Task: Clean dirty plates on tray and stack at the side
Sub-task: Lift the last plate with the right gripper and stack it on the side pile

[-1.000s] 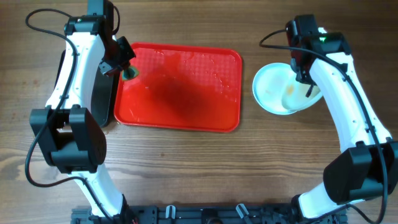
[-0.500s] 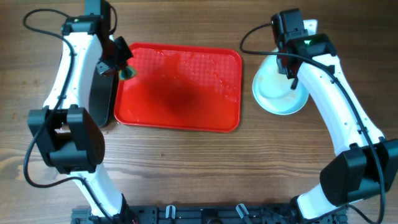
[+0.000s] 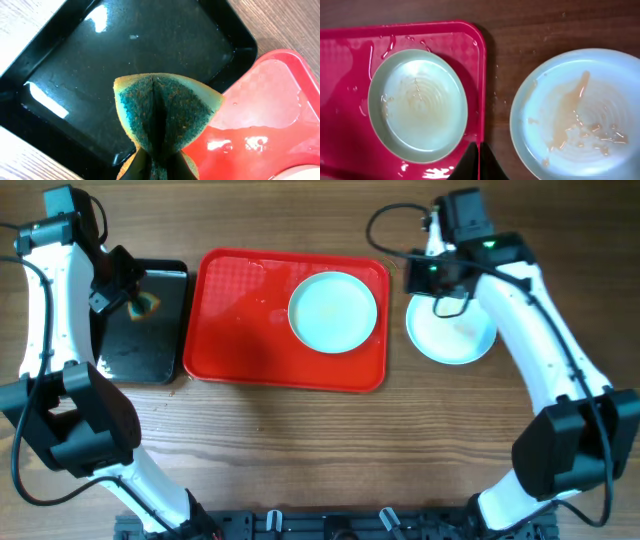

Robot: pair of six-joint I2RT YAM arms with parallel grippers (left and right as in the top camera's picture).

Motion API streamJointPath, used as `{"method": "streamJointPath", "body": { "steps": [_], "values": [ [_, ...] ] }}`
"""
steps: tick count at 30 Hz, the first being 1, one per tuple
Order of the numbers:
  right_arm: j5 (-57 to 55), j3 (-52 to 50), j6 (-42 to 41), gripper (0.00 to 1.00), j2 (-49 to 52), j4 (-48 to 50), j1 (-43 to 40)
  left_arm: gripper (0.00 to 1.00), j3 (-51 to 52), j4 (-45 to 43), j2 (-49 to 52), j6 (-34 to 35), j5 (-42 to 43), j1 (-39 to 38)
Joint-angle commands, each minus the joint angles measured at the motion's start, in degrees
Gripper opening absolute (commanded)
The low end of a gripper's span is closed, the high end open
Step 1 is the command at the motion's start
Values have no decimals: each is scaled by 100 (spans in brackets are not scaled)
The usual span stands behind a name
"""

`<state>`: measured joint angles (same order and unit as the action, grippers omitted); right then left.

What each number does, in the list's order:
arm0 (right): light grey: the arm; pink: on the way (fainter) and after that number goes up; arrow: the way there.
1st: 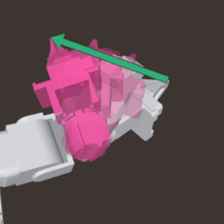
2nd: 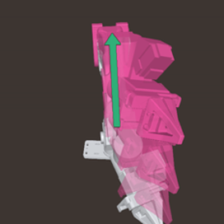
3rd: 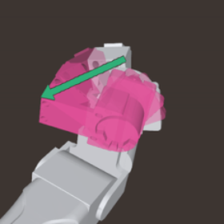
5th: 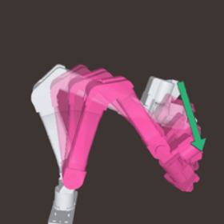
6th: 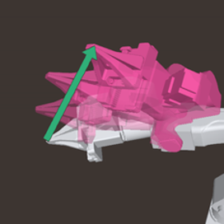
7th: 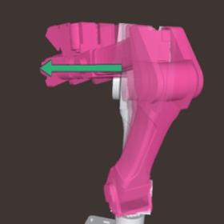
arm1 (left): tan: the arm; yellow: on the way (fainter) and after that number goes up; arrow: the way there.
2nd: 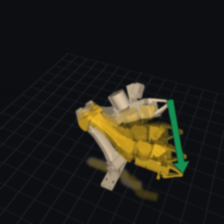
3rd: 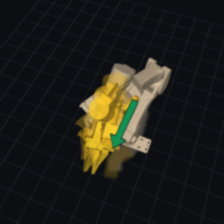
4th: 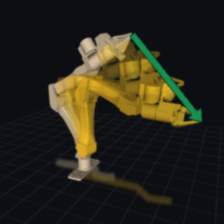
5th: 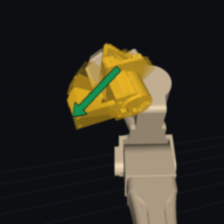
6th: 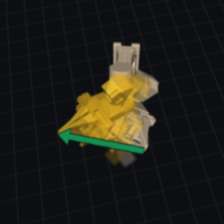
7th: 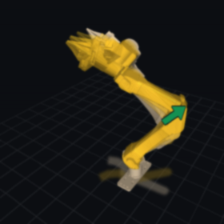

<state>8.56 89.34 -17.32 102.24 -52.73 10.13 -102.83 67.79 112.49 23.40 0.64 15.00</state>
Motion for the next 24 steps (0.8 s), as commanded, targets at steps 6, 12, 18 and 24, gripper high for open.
{"method": "streamJointPath", "body": {
  "steps": [6,12,18,24],
  "values": [
    [673,15,-914,34,1248,345,739,4,-59,-22,-168,-68,-138,2],
    [627,15,-1003,43,1897,389,765,4,-59,-22,-168,-66,-138,0],
    [737,17,-1169,47,2157,671,765,4,-57,-24,-168,-66,-138,0],
    [979,17,-1545,18,2398,990,931,4,-57,-24,-168,-66,-138,2]
  ]
}}
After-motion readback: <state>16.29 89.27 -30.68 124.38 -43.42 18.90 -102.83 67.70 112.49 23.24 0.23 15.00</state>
